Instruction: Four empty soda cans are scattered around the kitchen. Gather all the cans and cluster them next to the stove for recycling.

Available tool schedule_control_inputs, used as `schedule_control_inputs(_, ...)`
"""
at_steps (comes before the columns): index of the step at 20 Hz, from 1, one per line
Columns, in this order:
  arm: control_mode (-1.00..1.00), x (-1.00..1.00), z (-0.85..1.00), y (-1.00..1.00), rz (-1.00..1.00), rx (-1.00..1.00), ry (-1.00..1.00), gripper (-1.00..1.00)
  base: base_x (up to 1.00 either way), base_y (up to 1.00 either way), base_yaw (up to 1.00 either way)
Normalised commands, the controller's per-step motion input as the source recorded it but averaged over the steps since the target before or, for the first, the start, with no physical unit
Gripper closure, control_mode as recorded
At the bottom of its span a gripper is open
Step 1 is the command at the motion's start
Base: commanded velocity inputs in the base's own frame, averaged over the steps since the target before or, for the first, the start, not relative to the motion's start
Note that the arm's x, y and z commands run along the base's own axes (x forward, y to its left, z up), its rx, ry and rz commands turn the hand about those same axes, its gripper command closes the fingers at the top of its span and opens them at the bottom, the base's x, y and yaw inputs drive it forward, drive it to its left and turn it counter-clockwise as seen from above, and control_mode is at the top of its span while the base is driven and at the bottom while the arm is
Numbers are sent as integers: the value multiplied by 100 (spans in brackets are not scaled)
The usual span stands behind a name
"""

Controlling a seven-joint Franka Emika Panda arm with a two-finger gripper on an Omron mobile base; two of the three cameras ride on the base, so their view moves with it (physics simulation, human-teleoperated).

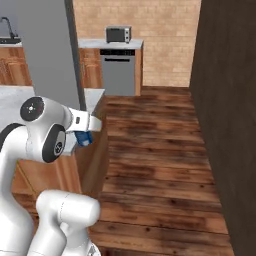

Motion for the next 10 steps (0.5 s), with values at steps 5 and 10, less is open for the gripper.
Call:
schedule_control_inputs(5,100,0,0,0,0,0,0,100,65,-66,8)
schedule_control_inputs(10,100,0,0,0,0,0,0,100,89,-44,13)
